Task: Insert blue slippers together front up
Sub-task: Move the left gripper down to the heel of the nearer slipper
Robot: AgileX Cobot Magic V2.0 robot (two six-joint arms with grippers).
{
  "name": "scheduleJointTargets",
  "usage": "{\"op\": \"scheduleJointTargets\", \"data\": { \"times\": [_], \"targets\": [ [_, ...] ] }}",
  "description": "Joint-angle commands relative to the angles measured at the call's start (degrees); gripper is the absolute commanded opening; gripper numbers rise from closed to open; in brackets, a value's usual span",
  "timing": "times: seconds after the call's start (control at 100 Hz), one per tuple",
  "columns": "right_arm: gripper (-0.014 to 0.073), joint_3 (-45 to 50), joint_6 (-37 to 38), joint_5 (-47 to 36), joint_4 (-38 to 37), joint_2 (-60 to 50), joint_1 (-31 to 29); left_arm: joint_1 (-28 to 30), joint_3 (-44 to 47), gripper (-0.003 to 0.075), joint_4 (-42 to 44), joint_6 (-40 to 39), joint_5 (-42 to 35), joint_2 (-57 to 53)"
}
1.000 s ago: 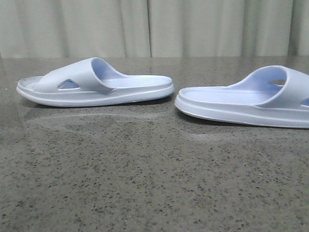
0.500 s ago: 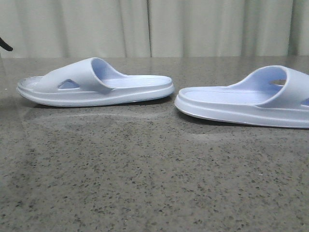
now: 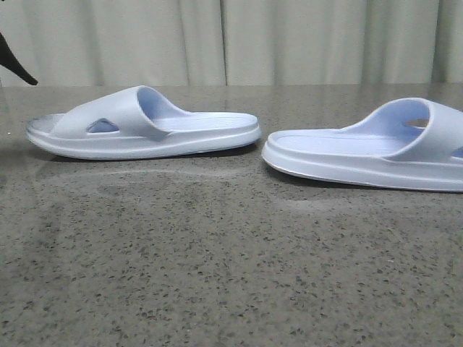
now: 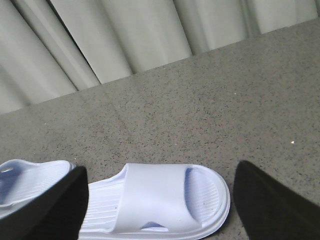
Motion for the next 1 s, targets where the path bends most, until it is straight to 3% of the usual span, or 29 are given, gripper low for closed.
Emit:
{"op": "scheduleJointTargets", "data": {
  "times": [0.0,0.58,0.99],
  "targets": [
    [0.0519,-2.0,-0.2,-5.5,0.3,1.0,-0.3,0.1,-2.4,0.0445,-1.4,0.3,-0.9,-0.4],
    [0.0519,-2.0,-0.2,-6.9,0.3,1.0,-0.3,0.1,-5.5,0.0445,-3.2,2.0,2.5,4.9],
    [0.0519,-2.0,-0.2,-7.2,0.3,1.0,-0.3,0.1,-5.5,0.0445,-8.3,9.2,4.6,4.9]
  ]
}}
